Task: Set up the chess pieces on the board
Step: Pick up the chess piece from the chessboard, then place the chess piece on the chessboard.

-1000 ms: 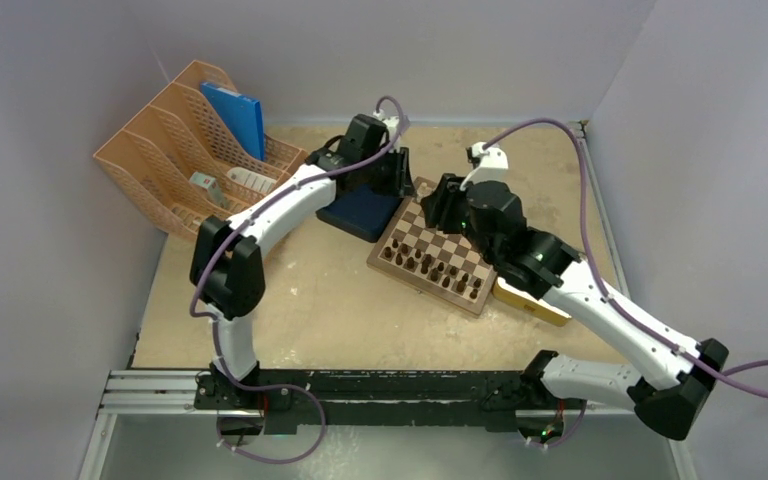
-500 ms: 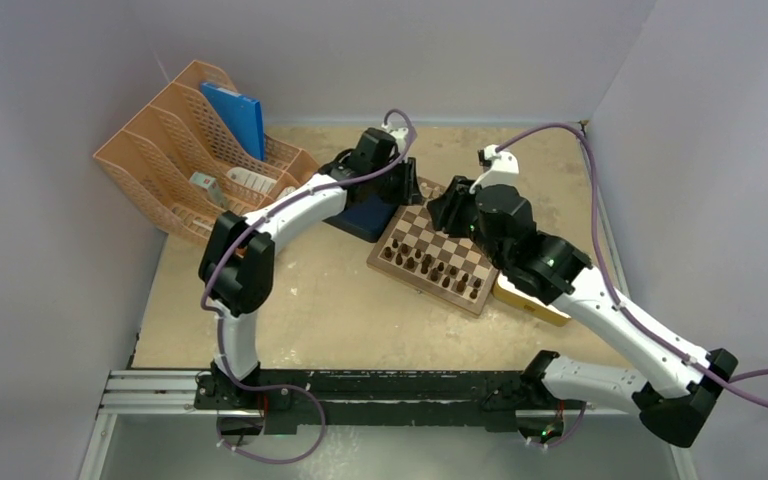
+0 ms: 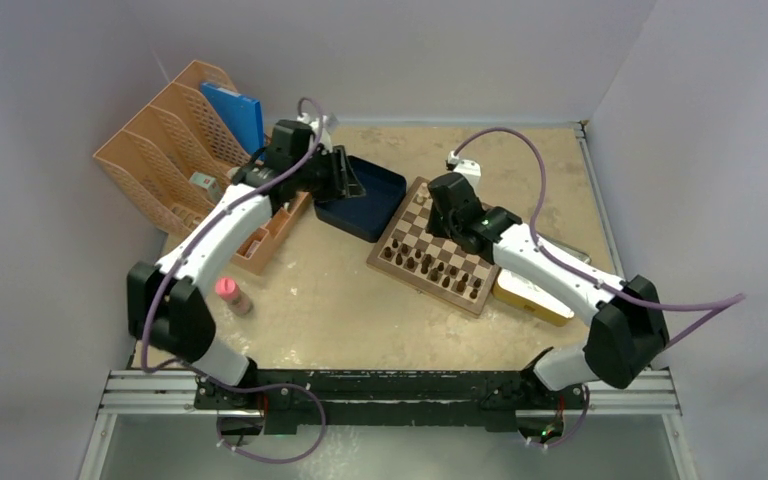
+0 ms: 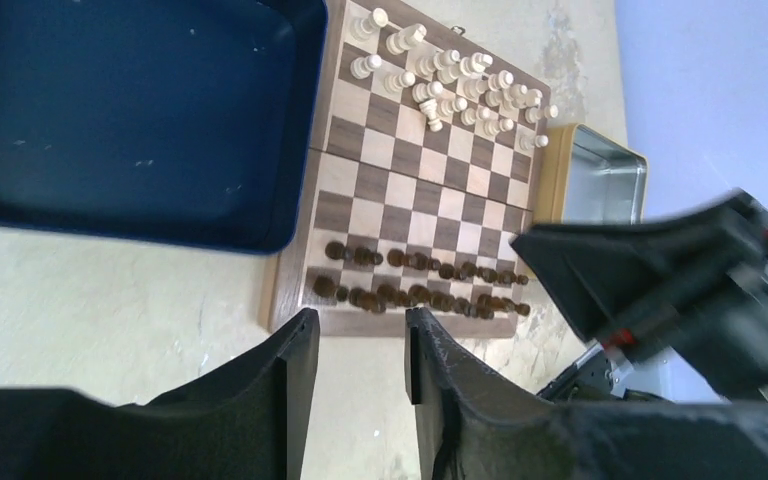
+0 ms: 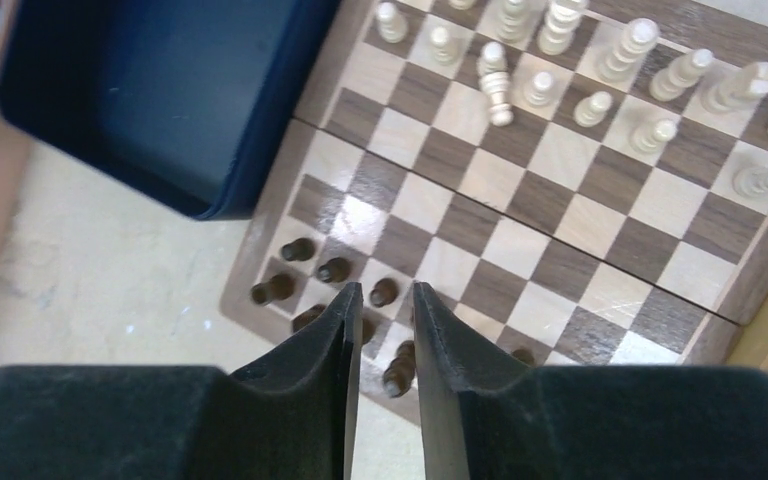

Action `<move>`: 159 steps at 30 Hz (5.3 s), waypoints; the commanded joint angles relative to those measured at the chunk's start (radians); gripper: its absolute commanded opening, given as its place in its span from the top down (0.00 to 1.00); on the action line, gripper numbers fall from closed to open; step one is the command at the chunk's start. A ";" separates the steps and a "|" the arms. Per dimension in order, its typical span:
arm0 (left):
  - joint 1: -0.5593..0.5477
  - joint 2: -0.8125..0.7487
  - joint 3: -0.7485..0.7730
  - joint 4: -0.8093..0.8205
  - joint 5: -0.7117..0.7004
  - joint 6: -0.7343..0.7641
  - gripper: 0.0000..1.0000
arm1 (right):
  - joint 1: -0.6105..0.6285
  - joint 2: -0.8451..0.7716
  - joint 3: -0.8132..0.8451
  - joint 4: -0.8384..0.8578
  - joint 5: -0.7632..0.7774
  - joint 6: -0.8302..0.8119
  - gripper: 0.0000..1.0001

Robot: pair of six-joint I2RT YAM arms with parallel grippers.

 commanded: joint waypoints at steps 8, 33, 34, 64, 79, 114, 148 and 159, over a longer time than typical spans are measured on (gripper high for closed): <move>0.018 -0.234 -0.079 -0.174 0.059 0.090 0.47 | -0.104 0.156 -0.037 0.157 0.100 -0.062 0.74; 0.018 -0.225 -0.056 -0.178 0.068 0.132 0.45 | -0.152 0.372 -0.024 0.359 0.137 -0.123 0.69; 0.018 -0.224 -0.055 -0.178 0.067 0.133 0.45 | -0.152 0.377 -0.019 0.359 0.142 -0.125 0.69; 0.020 -0.223 -0.026 -0.181 0.071 0.128 0.45 | -0.153 0.416 0.013 0.359 0.118 -0.148 0.81; 0.018 -0.238 -0.060 -0.169 0.042 0.137 0.47 | -0.153 0.195 -0.120 0.365 -0.098 -0.252 0.85; 0.019 -0.429 -0.382 0.201 0.730 1.362 0.51 | -0.115 -0.032 0.028 0.131 -1.209 -0.686 0.86; -0.119 -0.260 -0.188 -0.060 0.646 1.651 0.80 | -0.086 0.003 0.122 0.096 -1.218 -0.638 0.85; -0.120 -0.337 -0.299 0.268 0.494 1.341 1.00 | -0.102 -0.086 0.011 0.471 -1.203 -0.251 0.82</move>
